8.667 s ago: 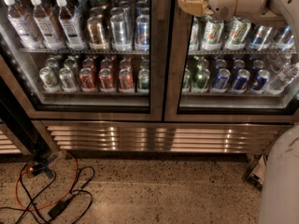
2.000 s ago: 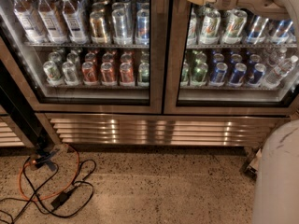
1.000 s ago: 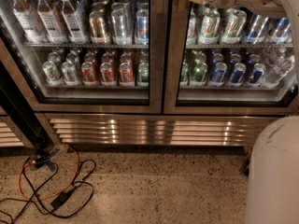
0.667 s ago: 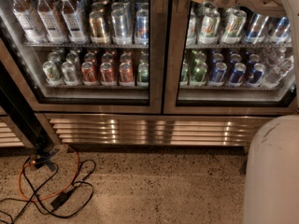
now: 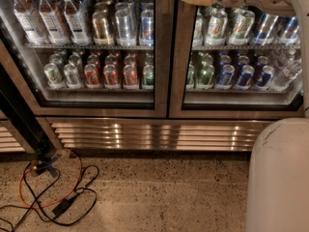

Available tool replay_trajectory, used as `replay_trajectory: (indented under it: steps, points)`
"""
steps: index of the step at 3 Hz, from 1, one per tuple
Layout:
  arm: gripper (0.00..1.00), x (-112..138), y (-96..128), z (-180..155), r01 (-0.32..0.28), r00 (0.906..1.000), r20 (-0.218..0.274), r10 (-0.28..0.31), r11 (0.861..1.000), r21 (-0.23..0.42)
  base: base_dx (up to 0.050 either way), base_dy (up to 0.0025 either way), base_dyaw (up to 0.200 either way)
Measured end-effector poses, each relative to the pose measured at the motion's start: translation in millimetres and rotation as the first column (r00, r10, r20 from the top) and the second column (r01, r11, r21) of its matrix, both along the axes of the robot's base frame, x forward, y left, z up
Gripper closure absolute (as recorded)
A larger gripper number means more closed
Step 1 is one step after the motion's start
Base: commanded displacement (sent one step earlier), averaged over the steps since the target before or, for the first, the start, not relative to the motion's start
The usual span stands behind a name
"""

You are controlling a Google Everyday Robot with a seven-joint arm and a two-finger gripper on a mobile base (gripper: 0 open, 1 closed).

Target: Open right fridge door

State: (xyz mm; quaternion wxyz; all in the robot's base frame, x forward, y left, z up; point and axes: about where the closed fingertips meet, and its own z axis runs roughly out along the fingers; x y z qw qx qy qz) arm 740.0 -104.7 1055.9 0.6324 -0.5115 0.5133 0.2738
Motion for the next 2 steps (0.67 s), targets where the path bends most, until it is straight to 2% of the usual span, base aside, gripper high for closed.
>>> replay_trajectory:
  steps: [1, 2]
  points:
    - [0.00, 3.5, 26.1, -6.4, -0.087, 0.9957, -0.028, 0.089, 0.994, 0.066, 0.000, 0.00000, 0.000]
    - [0.00, 3.5, 27.6, -8.0, -0.089, 0.9953, -0.032, 0.091, 0.994, 0.066, 0.000, 0.00000, 0.000]
